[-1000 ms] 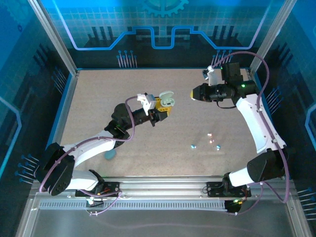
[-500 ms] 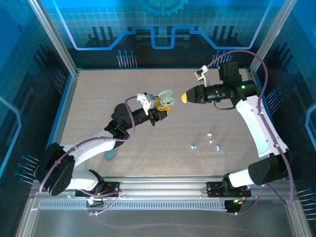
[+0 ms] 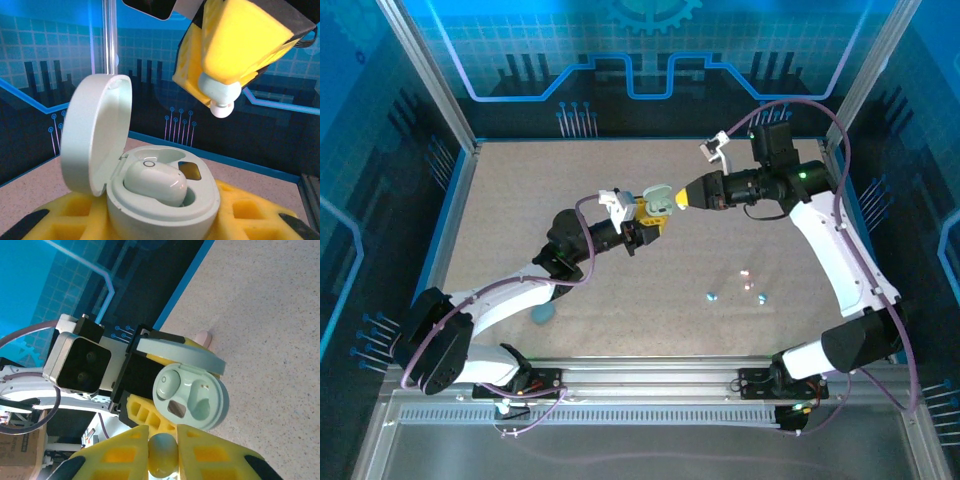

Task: Insert wireless bluetooth earbuds into charging case

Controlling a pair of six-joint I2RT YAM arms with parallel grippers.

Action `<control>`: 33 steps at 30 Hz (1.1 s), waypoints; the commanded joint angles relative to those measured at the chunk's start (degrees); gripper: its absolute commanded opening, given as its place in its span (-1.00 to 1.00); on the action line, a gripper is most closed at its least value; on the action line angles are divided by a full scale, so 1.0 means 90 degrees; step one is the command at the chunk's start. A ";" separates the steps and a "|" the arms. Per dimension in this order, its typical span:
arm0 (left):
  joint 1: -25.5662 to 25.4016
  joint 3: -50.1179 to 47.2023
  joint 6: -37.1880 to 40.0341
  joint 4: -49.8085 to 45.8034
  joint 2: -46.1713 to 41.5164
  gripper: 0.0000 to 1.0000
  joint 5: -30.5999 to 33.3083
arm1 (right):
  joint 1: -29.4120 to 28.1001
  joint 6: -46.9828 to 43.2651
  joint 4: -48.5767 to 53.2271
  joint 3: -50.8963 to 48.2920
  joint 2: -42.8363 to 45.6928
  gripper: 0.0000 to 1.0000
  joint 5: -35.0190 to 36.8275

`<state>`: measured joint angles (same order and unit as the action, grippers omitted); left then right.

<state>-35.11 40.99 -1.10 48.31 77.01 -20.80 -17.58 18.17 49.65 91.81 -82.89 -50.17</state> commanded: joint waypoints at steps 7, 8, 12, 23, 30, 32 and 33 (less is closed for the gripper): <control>-0.0042 0.0191 0.0113 0.0138 0.0104 -0.28 -0.0313 | -0.0233 0.0075 -0.0065 0.0277 -0.0101 -0.63 0.0011; -0.0034 0.0198 0.0105 0.0139 0.0097 -0.27 -0.0332 | -0.0234 0.0080 -0.0067 0.0277 -0.0113 -0.63 0.0010; -0.0034 0.0204 0.0093 0.0139 0.0115 -0.27 -0.0394 | -0.0270 0.0106 -0.0097 0.0301 -0.0126 -0.63 -0.0002; -0.0040 0.0292 0.0075 0.0061 0.0115 -0.27 -0.0496 | -0.0302 0.0134 -0.0126 0.0335 -0.0261 -0.63 0.0040; -0.0034 0.0299 0.0001 0.0160 0.0107 -0.27 -0.0504 | -0.0340 0.0080 -0.0009 0.0326 -0.0445 -0.63 0.0162; -0.0037 0.0304 -0.0008 0.0175 0.0105 -0.27 -0.0521 | -0.0351 0.0078 -0.0027 0.0316 -0.0478 -0.62 0.0205; -0.0036 0.0303 -0.0020 0.0173 0.0115 -0.27 -0.0539 | -0.0355 0.0089 -0.0028 0.0316 -0.0501 -0.63 0.0223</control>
<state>-35.11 41.87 -1.17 47.88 77.84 -23.86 -19.88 19.05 48.62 93.27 -86.85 -48.86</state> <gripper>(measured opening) 0.372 0.191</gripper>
